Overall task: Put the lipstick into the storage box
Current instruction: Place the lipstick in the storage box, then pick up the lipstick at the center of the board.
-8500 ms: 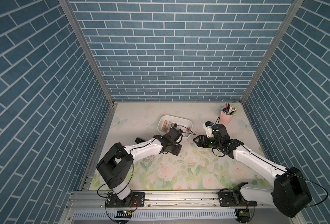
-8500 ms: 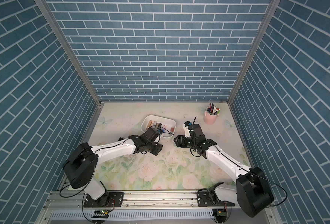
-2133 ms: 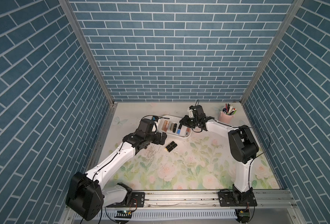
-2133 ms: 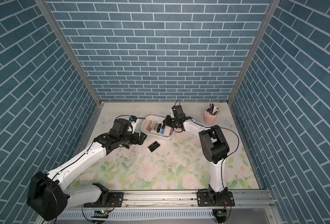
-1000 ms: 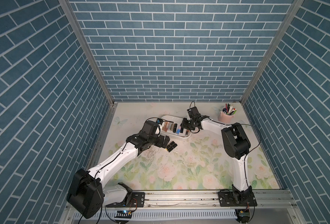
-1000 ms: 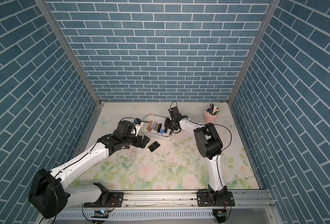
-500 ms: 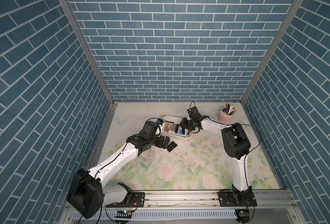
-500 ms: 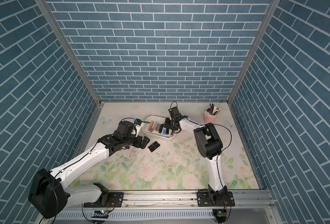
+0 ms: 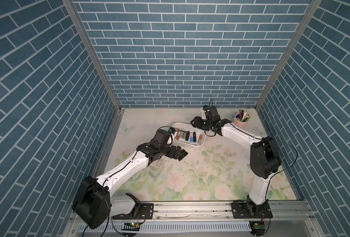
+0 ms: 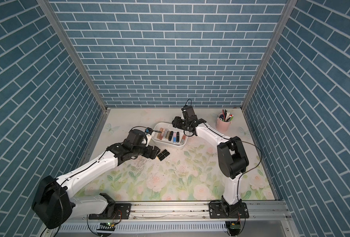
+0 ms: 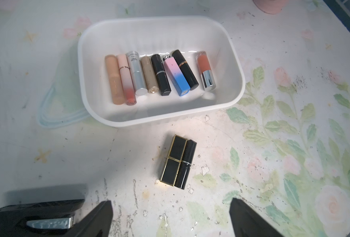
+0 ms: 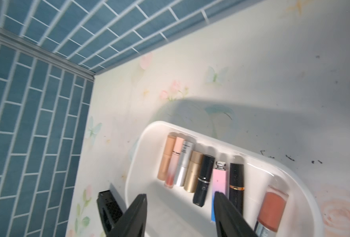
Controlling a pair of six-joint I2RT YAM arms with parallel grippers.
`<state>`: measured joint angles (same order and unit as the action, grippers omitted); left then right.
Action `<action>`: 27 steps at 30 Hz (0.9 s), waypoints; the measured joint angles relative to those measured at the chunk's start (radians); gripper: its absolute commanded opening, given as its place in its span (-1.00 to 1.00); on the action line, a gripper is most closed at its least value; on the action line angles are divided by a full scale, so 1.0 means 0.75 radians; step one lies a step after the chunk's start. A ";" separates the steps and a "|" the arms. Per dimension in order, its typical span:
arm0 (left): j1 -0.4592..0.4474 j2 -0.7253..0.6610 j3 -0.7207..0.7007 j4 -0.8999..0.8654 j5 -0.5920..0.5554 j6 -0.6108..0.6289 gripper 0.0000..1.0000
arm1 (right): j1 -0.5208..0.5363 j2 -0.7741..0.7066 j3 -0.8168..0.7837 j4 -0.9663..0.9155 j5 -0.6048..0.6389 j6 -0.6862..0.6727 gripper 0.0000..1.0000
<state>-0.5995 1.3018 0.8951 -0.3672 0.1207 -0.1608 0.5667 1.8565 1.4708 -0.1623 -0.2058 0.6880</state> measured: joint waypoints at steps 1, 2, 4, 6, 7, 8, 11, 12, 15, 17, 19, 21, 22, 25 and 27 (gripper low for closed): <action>-0.015 0.021 0.000 -0.001 -0.003 0.002 0.61 | 0.001 -0.043 -0.023 0.012 -0.008 -0.009 0.13; -0.032 0.042 0.000 -0.002 -0.006 0.001 0.54 | 0.001 -0.087 -0.053 0.025 -0.015 -0.013 0.13; -0.073 0.080 0.000 -0.002 -0.008 -0.003 0.37 | 0.001 -0.170 -0.121 0.037 -0.029 -0.022 0.13; -0.108 0.116 0.000 -0.002 -0.007 -0.010 0.27 | 0.000 -0.245 -0.202 0.050 -0.041 -0.031 0.14; -0.122 0.135 0.001 -0.001 -0.004 -0.015 0.25 | -0.003 -0.280 -0.248 0.055 -0.046 -0.035 0.14; -0.134 0.160 0.002 0.001 0.002 -0.019 0.25 | -0.008 -0.314 -0.295 0.057 -0.050 -0.042 0.14; -0.153 0.238 0.011 0.003 0.024 -0.030 0.24 | -0.021 -0.402 -0.431 0.060 -0.062 -0.052 0.14; -0.155 0.259 0.015 0.005 0.030 -0.034 0.24 | -0.028 -0.428 -0.469 0.058 -0.064 -0.053 0.14; -0.163 0.315 0.026 0.012 0.051 -0.039 0.24 | -0.057 -0.498 -0.571 0.057 -0.067 -0.056 0.15; -0.167 0.345 0.037 0.013 0.058 -0.041 0.24 | -0.074 -0.539 -0.623 0.058 -0.070 -0.056 0.15; -0.168 0.375 0.055 0.016 0.066 -0.041 0.24 | -0.088 -0.571 -0.660 0.059 -0.070 -0.056 0.15; -0.168 0.400 0.070 0.020 0.072 -0.040 0.24 | -0.102 -0.596 -0.689 0.061 -0.071 -0.056 0.15; -0.168 0.409 0.075 0.020 0.075 -0.040 0.24 | -0.106 -0.603 -0.698 0.063 -0.072 -0.056 0.15; -0.168 0.437 0.094 0.020 0.075 -0.039 0.24 | -0.117 -0.622 -0.721 0.071 -0.073 -0.056 0.15; -0.168 0.458 0.106 0.019 0.075 -0.035 0.24 | -0.124 -0.627 -0.733 0.079 -0.075 -0.056 0.15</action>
<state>-0.7254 1.6455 0.9749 -0.3527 0.1772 -0.1867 0.4740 1.3865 0.9211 -0.1028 -0.2623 0.6456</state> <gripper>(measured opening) 0.620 0.574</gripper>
